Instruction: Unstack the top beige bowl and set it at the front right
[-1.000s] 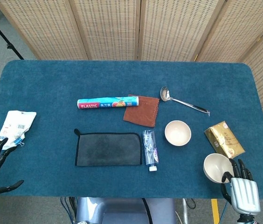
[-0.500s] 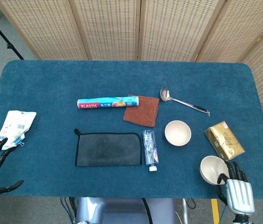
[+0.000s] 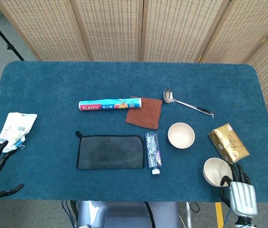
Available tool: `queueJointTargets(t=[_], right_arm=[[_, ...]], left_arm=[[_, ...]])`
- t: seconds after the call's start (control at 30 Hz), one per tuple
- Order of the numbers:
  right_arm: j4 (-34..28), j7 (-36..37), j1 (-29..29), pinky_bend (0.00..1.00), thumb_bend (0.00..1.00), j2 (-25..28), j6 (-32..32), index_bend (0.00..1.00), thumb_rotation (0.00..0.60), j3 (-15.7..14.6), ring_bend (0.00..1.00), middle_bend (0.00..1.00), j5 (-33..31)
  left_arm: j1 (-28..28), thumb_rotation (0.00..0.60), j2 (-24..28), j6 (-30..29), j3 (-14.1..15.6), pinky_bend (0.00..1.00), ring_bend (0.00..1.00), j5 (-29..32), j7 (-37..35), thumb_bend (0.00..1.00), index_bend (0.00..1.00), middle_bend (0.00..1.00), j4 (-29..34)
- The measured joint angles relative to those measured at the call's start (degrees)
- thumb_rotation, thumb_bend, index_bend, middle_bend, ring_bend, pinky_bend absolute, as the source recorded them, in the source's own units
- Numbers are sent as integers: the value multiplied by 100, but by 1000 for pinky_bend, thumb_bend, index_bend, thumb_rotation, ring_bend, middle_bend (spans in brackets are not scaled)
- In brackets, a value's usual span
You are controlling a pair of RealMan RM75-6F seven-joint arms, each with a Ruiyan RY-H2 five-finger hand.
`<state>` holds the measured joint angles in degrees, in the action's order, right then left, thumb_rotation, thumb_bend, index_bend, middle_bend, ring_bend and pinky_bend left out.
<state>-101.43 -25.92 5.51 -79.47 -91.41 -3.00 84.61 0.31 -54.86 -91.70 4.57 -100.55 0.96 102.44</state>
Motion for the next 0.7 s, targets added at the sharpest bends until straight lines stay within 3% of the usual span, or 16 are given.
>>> queueJointTargets(t=[0.23, 0.5, 0.7], right_arm=[[124, 96, 29, 199, 414, -38, 79, 597, 600, 39, 34, 104, -117], [56, 143, 48, 199, 370, 34, 168, 371, 600, 76, 0, 20, -258], [-9, 94, 52, 199, 363, 91, 224, 342, 600, 86, 0, 9, -331]], left_arm=[[-3, 432, -10, 13, -5, 0, 0, 15, 23, 0, 168, 0, -4], [0, 432, -9, 4, -7, 0, 0, 13, 19, 0, 168, 0, 1], [2, 432, 4, -10, -7, 0, 0, 2, -2, 0, 168, 0, 7]])
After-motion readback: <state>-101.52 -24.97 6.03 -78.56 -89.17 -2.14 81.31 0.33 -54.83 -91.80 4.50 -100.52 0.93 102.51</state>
